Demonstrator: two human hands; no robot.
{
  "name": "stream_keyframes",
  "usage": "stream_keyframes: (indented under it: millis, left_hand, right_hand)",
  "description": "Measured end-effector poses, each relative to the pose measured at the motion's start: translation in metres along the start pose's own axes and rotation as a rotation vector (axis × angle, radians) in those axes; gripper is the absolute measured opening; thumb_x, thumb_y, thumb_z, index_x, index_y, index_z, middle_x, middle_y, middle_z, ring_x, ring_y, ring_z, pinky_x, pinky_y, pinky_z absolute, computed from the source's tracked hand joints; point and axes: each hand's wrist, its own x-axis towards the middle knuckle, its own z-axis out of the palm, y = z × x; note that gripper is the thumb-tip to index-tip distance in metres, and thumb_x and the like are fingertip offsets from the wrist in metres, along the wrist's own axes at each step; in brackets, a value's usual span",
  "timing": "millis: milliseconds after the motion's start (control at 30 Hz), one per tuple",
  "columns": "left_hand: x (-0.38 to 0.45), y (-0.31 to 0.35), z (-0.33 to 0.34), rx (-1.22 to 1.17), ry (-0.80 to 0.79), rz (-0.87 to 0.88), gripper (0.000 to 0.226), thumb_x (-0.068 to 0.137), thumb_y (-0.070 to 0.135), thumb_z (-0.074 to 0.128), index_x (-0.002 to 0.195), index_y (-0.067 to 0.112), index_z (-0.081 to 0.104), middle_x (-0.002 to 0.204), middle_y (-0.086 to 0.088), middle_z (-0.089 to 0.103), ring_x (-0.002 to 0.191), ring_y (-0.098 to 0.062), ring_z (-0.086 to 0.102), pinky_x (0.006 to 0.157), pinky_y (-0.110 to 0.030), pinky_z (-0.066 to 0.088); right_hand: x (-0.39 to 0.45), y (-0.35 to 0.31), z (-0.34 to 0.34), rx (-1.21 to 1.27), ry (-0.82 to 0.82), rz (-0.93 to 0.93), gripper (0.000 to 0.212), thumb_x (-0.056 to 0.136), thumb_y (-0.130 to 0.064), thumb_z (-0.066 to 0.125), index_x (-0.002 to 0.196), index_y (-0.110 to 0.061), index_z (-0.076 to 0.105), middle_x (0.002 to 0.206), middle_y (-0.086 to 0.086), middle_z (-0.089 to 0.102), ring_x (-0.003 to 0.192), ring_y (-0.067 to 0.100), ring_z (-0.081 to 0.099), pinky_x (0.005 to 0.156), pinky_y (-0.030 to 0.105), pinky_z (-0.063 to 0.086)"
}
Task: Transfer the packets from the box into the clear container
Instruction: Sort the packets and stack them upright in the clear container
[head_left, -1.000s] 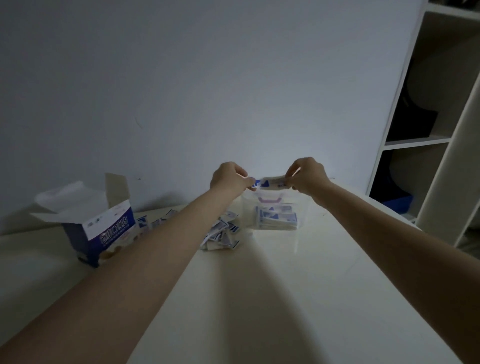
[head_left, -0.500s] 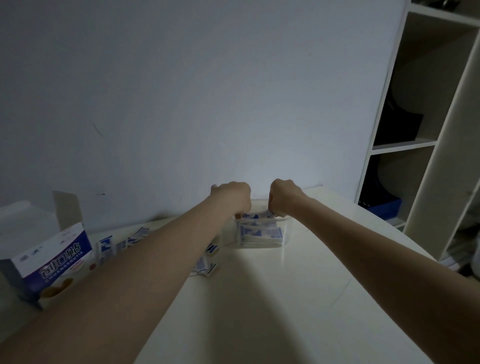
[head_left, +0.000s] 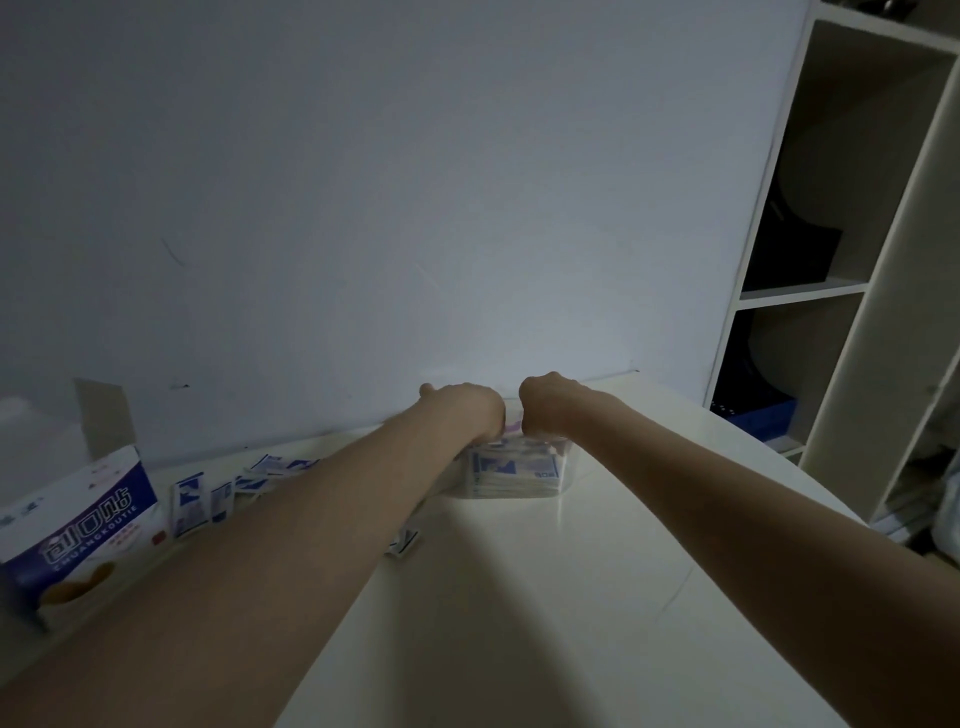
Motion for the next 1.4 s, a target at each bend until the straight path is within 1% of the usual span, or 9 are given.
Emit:
stream_keyframes:
  millis: [133, 267, 433, 600, 800, 967, 1233, 1300, 1400]
  left_hand:
    - [0.003, -0.003, 0.003, -0.042, 0.011, -0.007, 0.031, 0.094, 0.010, 0.040, 0.062, 0.010, 0.043, 0.063, -0.002, 0.051, 0.062, -0.015, 0.045, 0.088, -0.036, 0.026]
    - [-0.002, -0.003, 0.002, -0.025, 0.042, 0.011, 0.024, 0.093, 0.009, 0.042, 0.069, 0.009, 0.043, 0.065, -0.002, 0.047, 0.081, -0.020, 0.048, 0.093, -0.036, 0.030]
    - [-0.015, -0.012, -0.009, 0.017, 0.324, 0.119, 0.012, 0.094, 0.012, 0.037, 0.085, 0.015, 0.045, 0.066, 0.001, 0.041, 0.081, -0.020, 0.046, 0.099, -0.036, 0.029]
    - [-0.041, -0.051, -0.010, -0.088, 0.611, 0.161, 0.023, 0.094, 0.019, 0.039, 0.095, 0.014, 0.062, 0.091, -0.001, 0.067, 0.088, -0.023, 0.060, 0.091, -0.035, 0.033]
    - [-0.073, -0.127, 0.033, -0.260, 0.214, 0.131, 0.032, 0.090, 0.022, 0.056, 0.122, 0.017, 0.057, 0.128, -0.008, 0.054, 0.113, -0.025, 0.053, 0.088, -0.030, 0.041]
    - [-0.084, -0.159, 0.068, -0.232, 0.050, 0.028, 0.065, 0.082, 0.041, 0.063, 0.138, 0.024, 0.036, 0.137, -0.008, 0.032, 0.122, -0.030, 0.042, 0.098, -0.035, 0.040]
    - [-0.101, -0.170, 0.084, -0.464, 0.124, 0.158, 0.036, 0.080, 0.032, 0.068, 0.114, 0.025, 0.058, 0.094, 0.009, 0.054, 0.083, -0.009, 0.050, 0.063, -0.015, 0.039]
    - [-0.102, -0.174, 0.083, -0.526, 0.134, 0.161, 0.034, 0.079, 0.024, 0.071, 0.112, 0.020, 0.060, 0.090, 0.008, 0.055, 0.084, -0.010, 0.051, 0.065, -0.014, 0.039]
    - [-0.098, -0.175, 0.085, -0.456, 0.143, 0.131, 0.044, 0.077, 0.029, 0.074, 0.117, 0.018, 0.059, 0.118, 0.000, 0.053, 0.102, -0.015, 0.053, 0.083, -0.022, 0.045]
  right_hand:
    - [0.005, 0.000, 0.003, 0.009, -0.029, 0.033, 0.027, 0.089, -0.006, 0.048, 0.065, -0.008, 0.035, 0.066, 0.004, 0.038, 0.059, 0.015, 0.041, 0.051, 0.021, 0.034]
    - [0.000, -0.004, 0.000, 0.024, 0.015, 0.027, 0.009, 0.089, -0.004, 0.048, 0.082, -0.005, 0.043, 0.073, 0.007, 0.042, 0.075, 0.021, 0.049, 0.062, 0.024, 0.042]
    - [-0.018, -0.013, -0.022, 0.039, 0.221, -0.003, 0.020, 0.088, 0.000, 0.046, 0.071, -0.005, 0.039, 0.067, 0.006, 0.036, 0.077, 0.024, 0.047, 0.061, 0.027, 0.039]
    - [-0.037, -0.041, -0.029, 0.287, 0.423, -0.126, 0.008, 0.088, -0.007, 0.049, 0.080, -0.007, 0.051, 0.082, 0.012, 0.052, 0.075, 0.027, 0.051, 0.065, 0.030, 0.041]
    - [-0.049, -0.093, 0.024, 0.323, 0.169, -0.291, 0.026, 0.089, -0.021, 0.057, 0.100, 0.001, 0.065, 0.096, 0.017, 0.063, 0.092, 0.030, 0.059, 0.068, 0.029, 0.040]
    - [-0.048, -0.121, 0.062, 0.385, 0.077, -0.237, 0.055, 0.080, -0.041, 0.066, 0.121, -0.009, 0.050, 0.126, 0.017, 0.047, 0.118, 0.034, 0.046, 0.096, 0.035, 0.039]
    - [-0.059, -0.114, 0.073, 0.330, 0.062, -0.312, 0.043, 0.080, -0.037, 0.067, 0.111, -0.008, 0.056, 0.123, 0.014, 0.047, 0.114, 0.032, 0.046, 0.092, 0.032, 0.039]
    - [-0.061, -0.109, 0.067, 0.307, 0.059, -0.322, 0.033, 0.081, -0.029, 0.067, 0.107, -0.008, 0.061, 0.121, 0.014, 0.050, 0.108, 0.029, 0.051, 0.082, 0.026, 0.039]
    - [-0.063, -0.102, 0.059, 0.281, 0.065, -0.327, 0.028, 0.081, -0.024, 0.067, 0.105, -0.009, 0.063, 0.119, 0.012, 0.050, 0.097, 0.022, 0.049, 0.077, 0.022, 0.035]
